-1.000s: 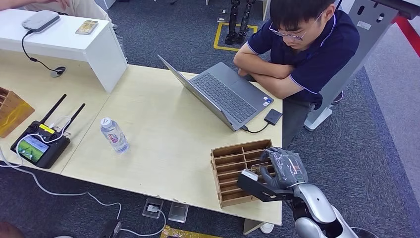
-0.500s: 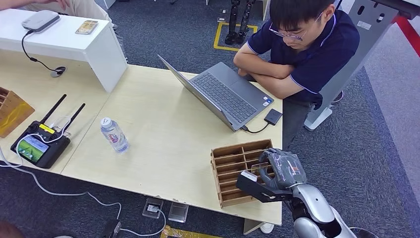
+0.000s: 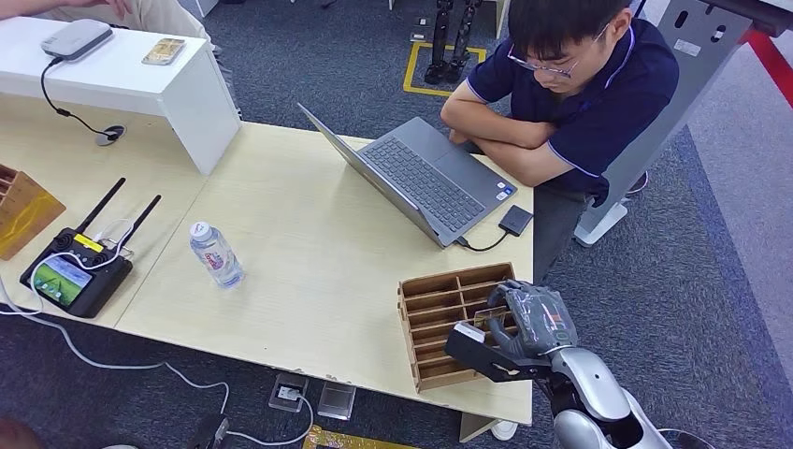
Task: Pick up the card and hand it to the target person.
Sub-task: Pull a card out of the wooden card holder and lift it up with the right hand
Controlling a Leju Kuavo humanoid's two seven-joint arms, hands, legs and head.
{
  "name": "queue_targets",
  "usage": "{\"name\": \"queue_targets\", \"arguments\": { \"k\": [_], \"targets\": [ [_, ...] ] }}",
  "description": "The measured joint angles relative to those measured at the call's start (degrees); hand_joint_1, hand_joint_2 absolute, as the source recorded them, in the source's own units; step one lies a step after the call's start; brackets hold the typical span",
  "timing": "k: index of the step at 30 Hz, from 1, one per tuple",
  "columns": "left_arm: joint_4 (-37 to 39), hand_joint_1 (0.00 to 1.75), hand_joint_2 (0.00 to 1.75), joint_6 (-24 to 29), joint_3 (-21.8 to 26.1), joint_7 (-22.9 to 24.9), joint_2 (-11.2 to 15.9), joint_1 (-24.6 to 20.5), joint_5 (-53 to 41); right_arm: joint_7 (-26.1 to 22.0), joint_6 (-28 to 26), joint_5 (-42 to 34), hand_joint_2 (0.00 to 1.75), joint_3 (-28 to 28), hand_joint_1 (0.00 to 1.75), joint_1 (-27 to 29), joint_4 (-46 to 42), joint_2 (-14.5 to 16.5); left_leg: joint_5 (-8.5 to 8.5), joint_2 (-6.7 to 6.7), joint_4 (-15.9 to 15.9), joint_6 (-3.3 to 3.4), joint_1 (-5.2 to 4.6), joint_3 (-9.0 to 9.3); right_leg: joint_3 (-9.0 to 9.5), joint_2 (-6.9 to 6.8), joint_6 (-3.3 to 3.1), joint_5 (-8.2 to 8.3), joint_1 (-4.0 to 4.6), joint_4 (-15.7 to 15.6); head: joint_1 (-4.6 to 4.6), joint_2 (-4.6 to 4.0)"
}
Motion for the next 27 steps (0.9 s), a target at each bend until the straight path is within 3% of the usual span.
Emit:
{"name": "queue_targets", "arguments": {
  "k": [10,15,26,27],
  "targets": [
    [0.00,0.00,0.00,-0.05,0.00,-0.09,0.00,0.00,0.00,-0.12,0.16,0.00,1.75,-0.01,1.09,0.16,0.00,0.00,0.00,0.00,0.00,0.00,0.00,0.00,0.00,0.00,0.00,0.00,0.00,0.00,-0.01,0.00],
    [0.00,0.00,0.00,-0.07,0.00,-0.09,0.00,0.00,-0.01,-0.14,0.17,0.00,1.75,-0.02,1.31,0.22,0.00,0.00,0.00,0.00,0.00,0.00,0.00,0.00,0.00,0.00,0.00,0.00,0.00,0.00,-0.01,0.00],
    [0.00,0.00,0.00,-0.13,0.00,-0.08,0.00,0.00,-0.01,-0.28,0.21,-0.02,1.75,-0.05,1.49,0.29,-0.09,0.00,0.00,0.01,0.00,0.00,0.00,0.02,0.01,0.01,0.00,0.00,0.00,0.00,-0.01,0.00],
    [0.00,0.00,0.44,-0.16,0.00,-0.08,0.00,0.00,-0.04,-0.29,0.25,-0.02,1.75,-0.05,1.50,0.30,-0.12,0.00,0.00,0.01,0.00,0.00,0.00,0.03,0.01,0.01,0.00,0.00,0.00,0.00,-0.01,0.00]
  ]
}}
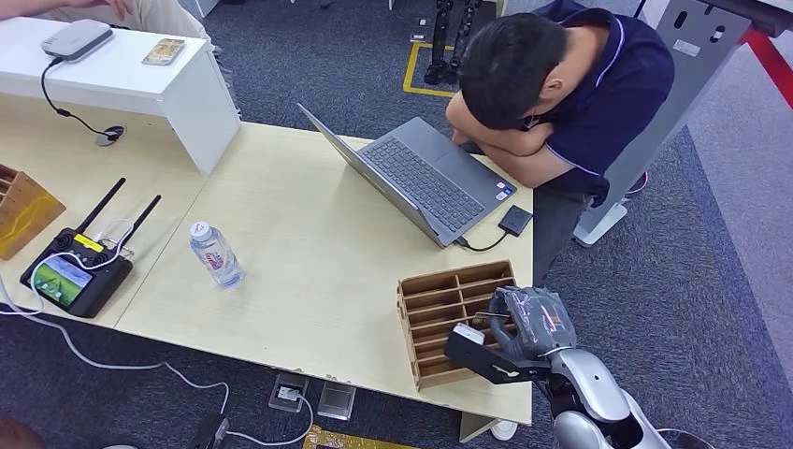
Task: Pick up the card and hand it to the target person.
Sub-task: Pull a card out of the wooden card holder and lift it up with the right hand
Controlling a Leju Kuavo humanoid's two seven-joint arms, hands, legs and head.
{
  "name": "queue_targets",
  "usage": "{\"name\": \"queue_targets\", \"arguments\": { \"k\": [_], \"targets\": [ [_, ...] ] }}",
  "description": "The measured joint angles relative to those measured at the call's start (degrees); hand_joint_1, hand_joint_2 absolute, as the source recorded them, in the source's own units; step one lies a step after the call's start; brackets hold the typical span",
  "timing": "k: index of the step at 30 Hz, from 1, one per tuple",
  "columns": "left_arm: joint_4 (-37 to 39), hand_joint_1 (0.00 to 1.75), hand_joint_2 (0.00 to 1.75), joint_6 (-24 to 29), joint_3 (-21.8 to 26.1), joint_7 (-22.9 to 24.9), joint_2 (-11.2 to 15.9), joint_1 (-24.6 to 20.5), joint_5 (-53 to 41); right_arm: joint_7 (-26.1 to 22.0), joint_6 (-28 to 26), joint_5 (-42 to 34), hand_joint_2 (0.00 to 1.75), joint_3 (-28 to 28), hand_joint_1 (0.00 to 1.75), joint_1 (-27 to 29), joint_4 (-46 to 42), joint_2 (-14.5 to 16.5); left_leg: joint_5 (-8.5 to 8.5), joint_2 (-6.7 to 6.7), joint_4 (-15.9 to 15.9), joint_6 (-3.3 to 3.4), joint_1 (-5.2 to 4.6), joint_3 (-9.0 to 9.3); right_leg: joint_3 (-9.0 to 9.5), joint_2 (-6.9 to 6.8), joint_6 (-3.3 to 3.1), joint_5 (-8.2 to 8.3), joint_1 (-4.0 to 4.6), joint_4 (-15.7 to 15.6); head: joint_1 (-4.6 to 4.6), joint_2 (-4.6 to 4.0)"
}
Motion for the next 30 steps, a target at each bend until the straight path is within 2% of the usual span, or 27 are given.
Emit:
{"name": "queue_targets", "arguments": {
  "k": [3,12,18,24,30],
  "targets": [
    [0.00,0.00,1.75,-0.30,0.00,-0.13,0.00,0.00,-0.10,0.00,0.12,0.00,1.75,-0.02,1.50,0.01,-0.02,0.00,0.00,0.00,0.00,0.00,0.00,0.00,0.00,0.00,0.00,0.00,0.00,0.00,0.01,0.00],
    [0.00,0.00,1.75,-0.45,0.00,0.05,0.00,0.00,-0.48,-0.14,0.95,-0.41,1.75,-0.08,1.50,-0.01,-0.19,0.00,0.00,0.00,0.00,0.00,0.00,0.01,0.00,0.00,0.00,0.00,0.00,0.00,0.01,0.00],
    [0.00,0.00,1.75,0.13,0.00,0.36,0.02,0.01,-0.14,-0.75,3.56,-6.31,1.75,-0.52,1.50,-0.91,-1.90,-0.28,0.00,0.00,0.00,0.00,0.00,0.00,0.00,0.00,0.00,0.00,0.00,0.00,0.02,0.00],
    [0.02,0.00,1.75,0.15,0.01,0.37,0.24,0.03,0.03,0.68,4.79,-10.15,1.75,-1.94,1.50,-3.84,-7.52,-2.26,0.00,0.00,0.01,0.00,0.00,-0.01,-0.01,0.00,0.00,0.00,0.00,0.01,0.01,0.00],
    [0.02,0.00,1.75,0.13,0.02,0.67,0.33,0.16,0.49,2.24,5.73,-13.93,1.75,-4.82,1.50,-9.10,-15.33,-4.87,0.00,0.00,0.01,0.00,0.00,0.00,-0.01,0.01,0.00,0.01,0.00,0.01,0.01,0.00]
  ]
}}
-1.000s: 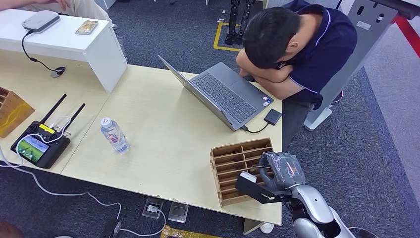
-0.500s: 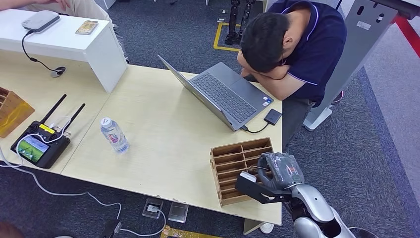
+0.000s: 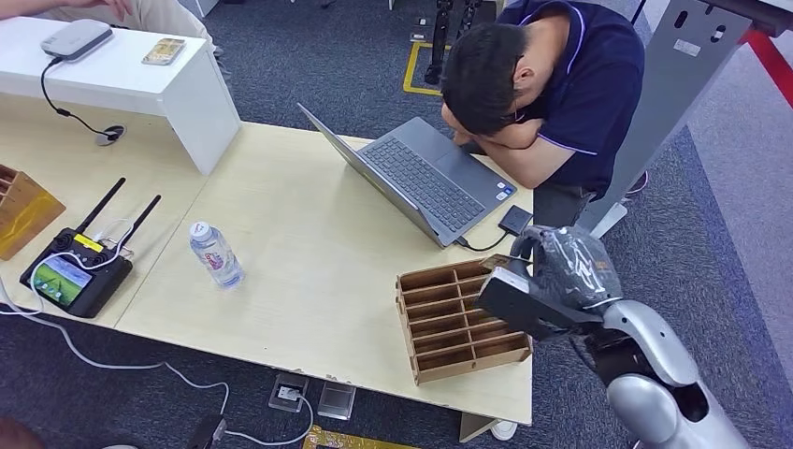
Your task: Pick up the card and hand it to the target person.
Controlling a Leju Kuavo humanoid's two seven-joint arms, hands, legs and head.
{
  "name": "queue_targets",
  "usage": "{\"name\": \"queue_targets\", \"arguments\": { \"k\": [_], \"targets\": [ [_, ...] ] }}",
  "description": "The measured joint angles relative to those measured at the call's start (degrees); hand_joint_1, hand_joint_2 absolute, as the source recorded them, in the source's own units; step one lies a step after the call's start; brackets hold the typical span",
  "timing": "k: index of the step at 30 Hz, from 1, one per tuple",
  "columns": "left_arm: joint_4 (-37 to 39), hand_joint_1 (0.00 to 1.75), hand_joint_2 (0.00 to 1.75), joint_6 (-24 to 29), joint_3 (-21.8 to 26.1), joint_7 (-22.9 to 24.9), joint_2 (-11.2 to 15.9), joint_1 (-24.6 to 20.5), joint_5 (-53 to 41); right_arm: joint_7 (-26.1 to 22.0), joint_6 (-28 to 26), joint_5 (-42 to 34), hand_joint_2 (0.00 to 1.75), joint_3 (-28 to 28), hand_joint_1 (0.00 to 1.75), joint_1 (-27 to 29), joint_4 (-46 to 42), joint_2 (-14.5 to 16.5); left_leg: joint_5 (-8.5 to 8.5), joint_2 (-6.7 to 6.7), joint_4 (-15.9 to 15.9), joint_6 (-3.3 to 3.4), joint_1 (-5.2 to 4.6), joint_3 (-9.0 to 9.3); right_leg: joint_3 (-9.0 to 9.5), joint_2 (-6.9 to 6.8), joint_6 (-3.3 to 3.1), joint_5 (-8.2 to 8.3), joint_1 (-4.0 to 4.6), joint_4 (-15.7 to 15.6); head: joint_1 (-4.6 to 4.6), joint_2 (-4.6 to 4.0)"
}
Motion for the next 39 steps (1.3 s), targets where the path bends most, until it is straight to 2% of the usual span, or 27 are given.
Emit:
{"name": "queue_targets", "arguments": {
  "k": [5,10,15,21,28,39],
  "targets": [
    [0.00,0.00,1.75,-0.33,0.00,-0.22,0.00,0.01,0.02,-1.04,-2.56,-0.55,1.75,-1.54,1.50,-4.12,-4.41,-0.90,0.00,-0.01,0.00,0.00,0.00,-0.01,0.00,0.00,0.00,0.00,0.00,0.00,0.00,0.00],
    [-0.01,0.00,1.75,-0.64,0.00,-0.52,-0.04,-0.04,-0.25,-2.67,-7.49,6.41,1.75,-1.22,1.50,-5.88,-4.30,-0.46,0.00,-0.02,-0.02,0.00,0.01,-0.06,0.00,-0.01,0.00,0.00,0.01,0.01,-0.01,0.00],
    [-0.02,0.00,1.75,-0.62,0.00,-0.51,-0.16,-0.18,-0.45,-4.26,-16.22,14.93,1.75,0.25,1.50,-6.24,1.12,1.73,0.00,-0.04,-0.02,0.00,0.01,-0.08,0.01,-0.03,0.00,0.00,0.01,0.02,-0.01,0.00],
    [-0.02,0.00,1.75,-0.41,0.00,-0.27,-0.39,-0.28,-0.32,-3.73,-24.39,19.44,1.75,1.76,1.50,-6.36,9.54,4.36,0.01,-0.08,-0.02,0.00,0.01,-0.10,0.00,-0.05,0.00,0.00,0.01,0.03,0.02,0.00],
    [-0.01,0.00,1.75,-0.03,0.00,0.61,-0.43,-0.27,-0.04,-2.21,-25.72,20.87,1.75,2.04,1.50,-6.52,15.41,5.85,0.00,-0.07,-0.02,0.00,0.01,-0.11,-0.03,-0.05,0.00,0.00,0.01,0.03,-0.01,0.00],
    [-0.02,0.00,1.75,0.23,0.00,0.60,-0.52,-0.24,0.18,-1.54,-26.23,21.19,1.75,2.04,1.50,-6.53,18.67,6.98,0.01,-0.07,-0.02,0.00,0.01,-0.10,-0.03,-0.04,0.00,0.00,0.01,0.03,-0.01,0.00]
  ]
}}
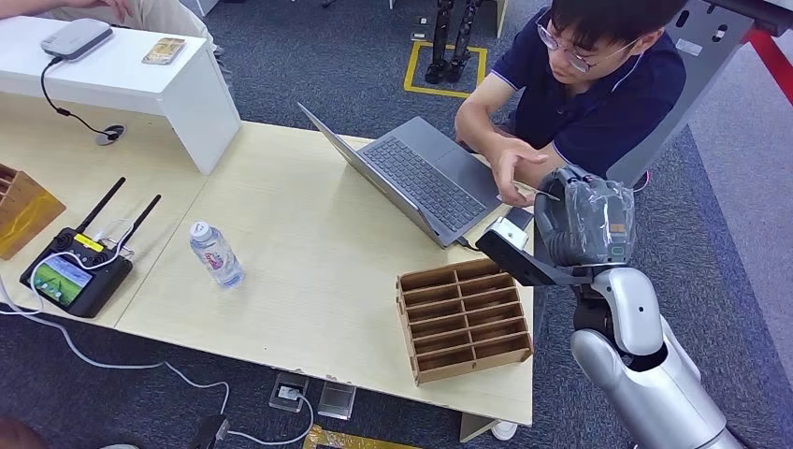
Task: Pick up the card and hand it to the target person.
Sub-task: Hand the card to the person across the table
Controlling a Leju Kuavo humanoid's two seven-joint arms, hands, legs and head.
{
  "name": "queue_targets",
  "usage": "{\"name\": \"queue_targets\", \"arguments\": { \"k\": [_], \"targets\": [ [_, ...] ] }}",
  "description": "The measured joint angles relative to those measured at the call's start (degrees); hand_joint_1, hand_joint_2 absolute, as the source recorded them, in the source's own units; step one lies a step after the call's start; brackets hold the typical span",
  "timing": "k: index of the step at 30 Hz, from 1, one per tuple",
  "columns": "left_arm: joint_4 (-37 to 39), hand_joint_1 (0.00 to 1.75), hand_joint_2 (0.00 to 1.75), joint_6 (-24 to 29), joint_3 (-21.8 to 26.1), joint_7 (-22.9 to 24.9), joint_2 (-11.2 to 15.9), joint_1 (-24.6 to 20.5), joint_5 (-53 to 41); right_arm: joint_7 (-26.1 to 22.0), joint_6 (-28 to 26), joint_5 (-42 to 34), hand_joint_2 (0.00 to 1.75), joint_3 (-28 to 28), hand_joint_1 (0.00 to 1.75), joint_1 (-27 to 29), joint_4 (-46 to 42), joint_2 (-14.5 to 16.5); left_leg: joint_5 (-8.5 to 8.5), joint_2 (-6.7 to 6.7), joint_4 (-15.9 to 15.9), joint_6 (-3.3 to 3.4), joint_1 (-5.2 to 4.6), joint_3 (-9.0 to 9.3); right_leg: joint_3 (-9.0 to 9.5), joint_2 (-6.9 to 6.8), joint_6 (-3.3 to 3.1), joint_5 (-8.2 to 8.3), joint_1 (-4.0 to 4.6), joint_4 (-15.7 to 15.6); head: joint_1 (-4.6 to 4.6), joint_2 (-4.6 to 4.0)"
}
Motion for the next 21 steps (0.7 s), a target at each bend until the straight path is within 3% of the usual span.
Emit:
{"name": "queue_targets", "arguments": {
  "k": [9,13,14,18,21],
  "targets": [
    [0.00,0.00,1.75,0.01,0.00,0.07,0.00,0.03,0.31,0.00,-0.37,-0.24,1.75,0.00,1.50,-0.04,1.22,0.41,0.00,0.01,0.00,0.00,0.00,0.01,0.00,0.01,0.00,0.00,0.00,0.00,-0.01,0.00],
    [0.00,0.00,1.75,-0.06,0.00,0.15,0.00,0.03,0.28,0.00,-0.33,-0.71,1.75,0.00,0.00,-0.05,1.62,0.43,0.00,0.01,0.00,0.00,0.00,0.00,0.00,0.01,0.00,0.00,0.00,0.00,0.01,0.00],
    [0.01,0.00,1.75,-0.14,0.00,0.15,0.00,0.02,0.19,0.00,-0.30,-0.81,1.75,0.00,0.00,-0.06,1.70,0.46,0.00,0.01,0.00,0.00,0.00,0.00,0.00,0.01,0.00,0.00,0.00,0.00,0.01,0.00],
    [0.01,0.00,0.00,-0.73,0.00,-0.26,-0.01,0.02,-0.33,0.02,-0.19,-1.25,1.75,0.00,0.00,-0.12,2.03,0.69,0.00,0.01,0.00,0.00,0.00,0.00,-0.01,0.01,0.00,0.00,0.00,0.00,0.00,0.00],
    [0.01,0.00,0.00,-0.81,0.02,-0.53,-0.02,0.02,-0.29,0.01,-0.22,-1.63,1.75,0.00,0.00,-0.12,2.11,0.73,0.00,0.01,0.00,0.00,0.00,0.01,0.00,0.01,0.00,0.00,0.00,0.00,0.00,0.00]
  ]
}}
